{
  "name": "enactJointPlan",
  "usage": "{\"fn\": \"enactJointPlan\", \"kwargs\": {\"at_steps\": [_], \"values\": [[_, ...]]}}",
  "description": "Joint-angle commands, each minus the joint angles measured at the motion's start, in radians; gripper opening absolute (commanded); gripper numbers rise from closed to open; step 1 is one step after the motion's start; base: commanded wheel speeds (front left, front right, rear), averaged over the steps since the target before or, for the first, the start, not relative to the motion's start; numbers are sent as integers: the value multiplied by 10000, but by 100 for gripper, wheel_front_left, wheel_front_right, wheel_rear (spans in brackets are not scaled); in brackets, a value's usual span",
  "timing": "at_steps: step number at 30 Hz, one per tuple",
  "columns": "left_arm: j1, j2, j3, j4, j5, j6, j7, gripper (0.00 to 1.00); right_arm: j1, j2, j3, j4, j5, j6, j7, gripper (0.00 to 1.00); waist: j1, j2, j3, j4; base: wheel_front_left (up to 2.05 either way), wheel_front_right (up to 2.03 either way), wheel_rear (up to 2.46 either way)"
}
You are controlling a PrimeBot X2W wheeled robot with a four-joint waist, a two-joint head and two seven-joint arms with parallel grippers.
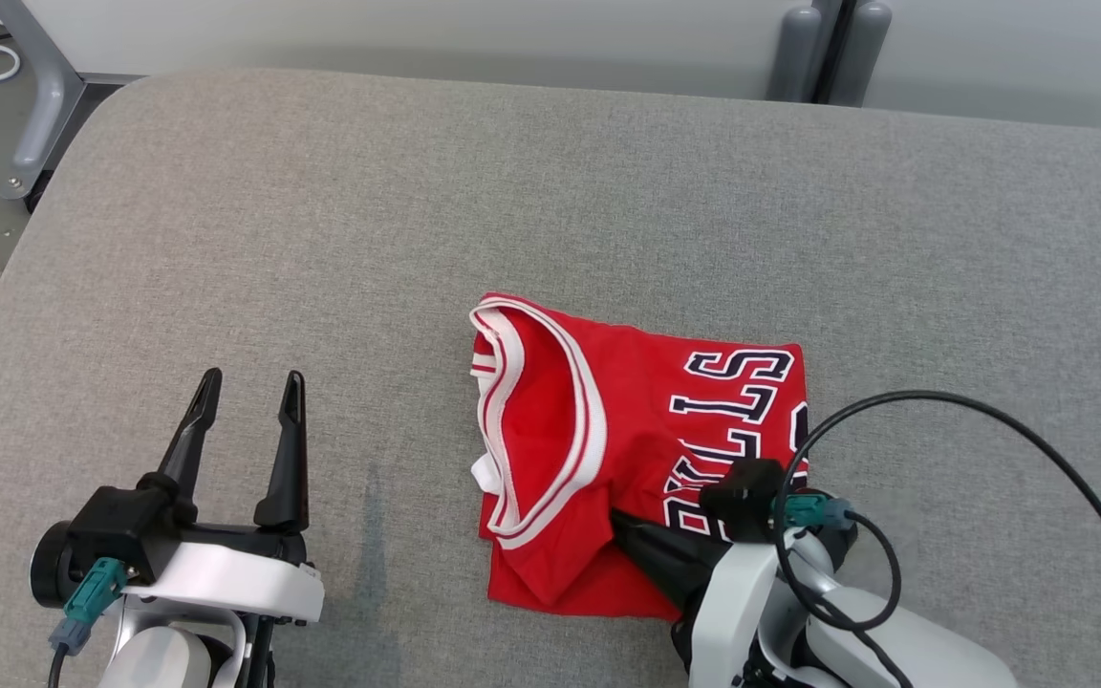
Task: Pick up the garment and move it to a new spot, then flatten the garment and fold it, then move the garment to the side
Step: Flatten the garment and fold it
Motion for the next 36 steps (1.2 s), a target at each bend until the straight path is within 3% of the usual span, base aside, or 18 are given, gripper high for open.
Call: {"fn": "enactJointPlan", "kwargs": {"at_steps": [1, 10, 19, 25, 29, 35, 36], "values": [[-65, 63, 59, 17, 78, 12, -30, 100, -37, -79, 68, -61, 97, 6, 42, 0, 0, 0, 3, -6, 0, 0, 0], [-44, 46, 92, -14, 91, 20, -33, 100, -218, -237, 612, -637, 343, 6, 141, 0, 0, 0, 71, -63, 0, 0, 0], [162, 117, 132, -58, 101, 88, -35, 100, 527, -762, -592, -1558, 169, 6, -250, 0, 0, 0, -131, -326, 0, 0, 0], [187, 214, 133, -170, 93, 161, 34, 100, 1521, -1166, -2195, -2268, -121, 6, 97, 0, 0, 0, -274, -574, 0, 0, 0], [269, 279, 171, -260, 64, 218, 73, 100, 2233, -1213, -3913, -2672, -597, 6, -145, 0, 0, 0, -365, -742, 0, 0, 0], [408, 413, 198, -416, 39, 309, 178, 100, 3149, -581, -6804, -3128, -1470, 4, -630, 0, 0, 0, -556, -935, 0, 0, 0], [415, 428, 199, -453, 37, 325, 205, 100, 3264, -434, -7187, -3216, -1602, 6, -657, 5, 0, 0, -584, -956, 0, 0, 0]]}}
